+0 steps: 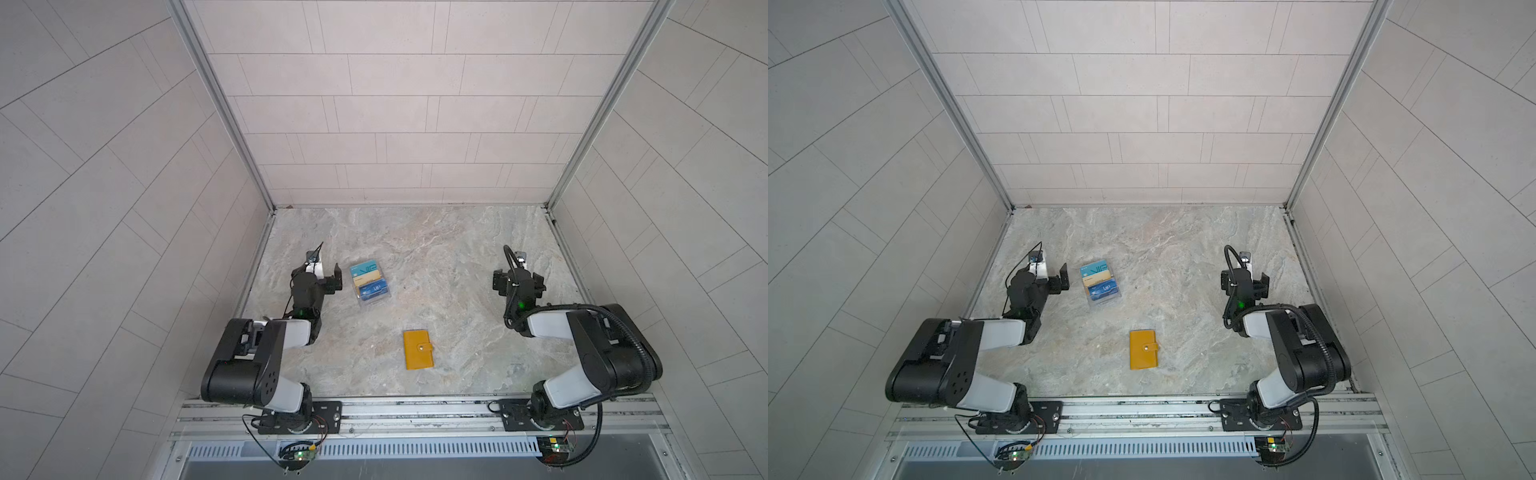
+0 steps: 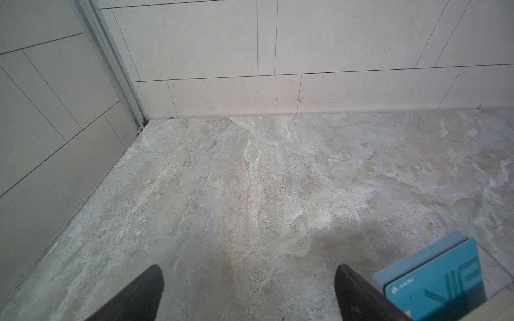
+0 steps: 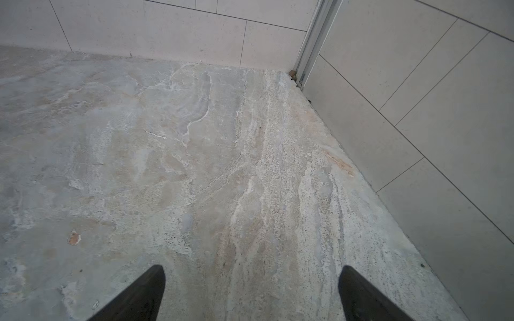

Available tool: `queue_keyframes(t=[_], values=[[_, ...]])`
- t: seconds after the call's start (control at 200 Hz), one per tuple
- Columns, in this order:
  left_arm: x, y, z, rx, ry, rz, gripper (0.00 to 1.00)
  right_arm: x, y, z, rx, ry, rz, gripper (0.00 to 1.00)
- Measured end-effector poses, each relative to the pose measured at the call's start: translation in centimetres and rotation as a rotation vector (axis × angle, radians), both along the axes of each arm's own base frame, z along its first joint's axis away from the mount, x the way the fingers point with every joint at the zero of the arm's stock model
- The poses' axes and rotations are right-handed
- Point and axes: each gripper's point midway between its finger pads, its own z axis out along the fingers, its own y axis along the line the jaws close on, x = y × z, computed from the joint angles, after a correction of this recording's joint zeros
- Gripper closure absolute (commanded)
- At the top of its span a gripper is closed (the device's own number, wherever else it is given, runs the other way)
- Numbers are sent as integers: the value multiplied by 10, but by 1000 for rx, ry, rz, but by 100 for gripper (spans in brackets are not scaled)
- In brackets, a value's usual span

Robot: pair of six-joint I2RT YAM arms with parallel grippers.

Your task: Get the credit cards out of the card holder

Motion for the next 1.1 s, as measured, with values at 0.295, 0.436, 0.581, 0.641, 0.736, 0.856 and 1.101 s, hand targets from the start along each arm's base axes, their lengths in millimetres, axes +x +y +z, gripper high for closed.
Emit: queue_keyframes(t=[0.295, 0.436, 0.581, 0.641, 0.736, 0.856, 1.101], values=[[0, 1, 0, 2, -1, 7, 0, 0, 0, 0, 0, 0, 0, 0], [0, 1, 0, 2, 0, 8, 0, 0, 0, 0, 0, 0, 0, 0], [0, 1, 0, 2, 0, 9, 0, 0, 0, 0, 0, 0, 0, 1], [0, 1, 0, 2, 0, 9, 0, 0, 0, 0, 0, 0, 0, 0], [0, 1, 0, 3, 0, 8, 0, 0, 0, 0, 0, 0, 0, 0], [0, 1, 0, 2, 0, 9, 0, 0, 0, 0, 0, 0, 0, 1], [0, 0, 1, 6, -3, 10, 0, 0, 0, 0, 0, 1, 0, 0]])
